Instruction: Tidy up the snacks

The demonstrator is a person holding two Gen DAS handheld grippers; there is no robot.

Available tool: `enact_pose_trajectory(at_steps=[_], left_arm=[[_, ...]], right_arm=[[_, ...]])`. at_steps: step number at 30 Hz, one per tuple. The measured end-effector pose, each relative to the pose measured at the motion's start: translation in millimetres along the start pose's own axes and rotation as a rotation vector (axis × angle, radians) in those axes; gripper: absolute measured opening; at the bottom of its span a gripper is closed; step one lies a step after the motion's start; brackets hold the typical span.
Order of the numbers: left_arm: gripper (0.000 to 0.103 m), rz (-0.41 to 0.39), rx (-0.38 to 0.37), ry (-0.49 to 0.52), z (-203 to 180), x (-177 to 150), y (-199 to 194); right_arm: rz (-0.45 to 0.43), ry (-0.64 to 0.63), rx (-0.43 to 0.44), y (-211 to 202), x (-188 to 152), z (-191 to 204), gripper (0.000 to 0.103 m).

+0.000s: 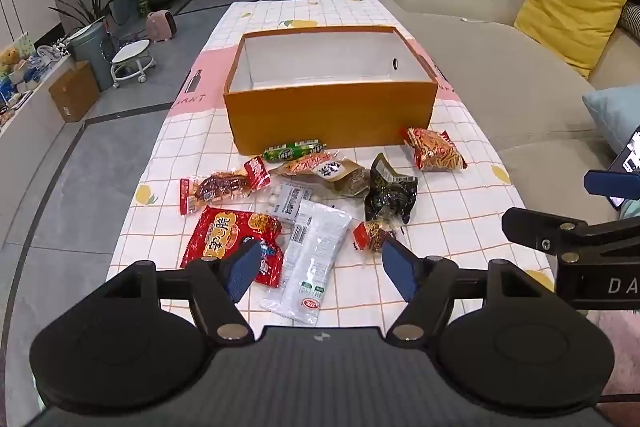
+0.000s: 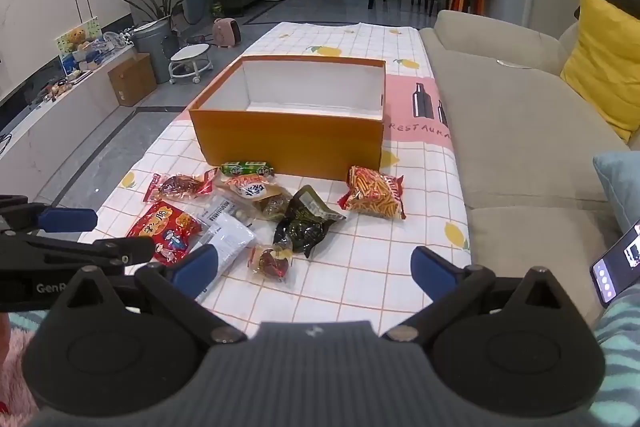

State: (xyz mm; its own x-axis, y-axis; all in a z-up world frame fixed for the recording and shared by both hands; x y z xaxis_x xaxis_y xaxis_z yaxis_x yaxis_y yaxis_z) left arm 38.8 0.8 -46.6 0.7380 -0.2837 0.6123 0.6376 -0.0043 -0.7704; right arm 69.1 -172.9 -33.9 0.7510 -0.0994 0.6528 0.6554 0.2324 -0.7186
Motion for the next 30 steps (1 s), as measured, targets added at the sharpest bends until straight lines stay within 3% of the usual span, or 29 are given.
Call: enact_pose_trajectory(at_steps=[30], left_arm=[[0.081, 0.045, 0.018, 0.008, -2, -13, 12]], right_arm=[[0.033, -0.016, -0.014, 7, -7, 1, 0.099]])
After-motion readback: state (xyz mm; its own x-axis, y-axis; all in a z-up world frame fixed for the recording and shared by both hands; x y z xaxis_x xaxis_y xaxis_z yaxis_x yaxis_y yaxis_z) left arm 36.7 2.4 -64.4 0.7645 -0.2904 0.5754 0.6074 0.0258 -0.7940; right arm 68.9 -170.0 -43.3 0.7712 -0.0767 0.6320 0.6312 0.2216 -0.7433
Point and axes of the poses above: each gripper's, at about its wrist camera, not at the fingertips, and y roughly the way its jaws point, z to its left, x to its top, the point moved 6 cm from there along y, roughly the way its jaws point, and after that the axes turned 15 degrees about y, right-handed, at the moved point
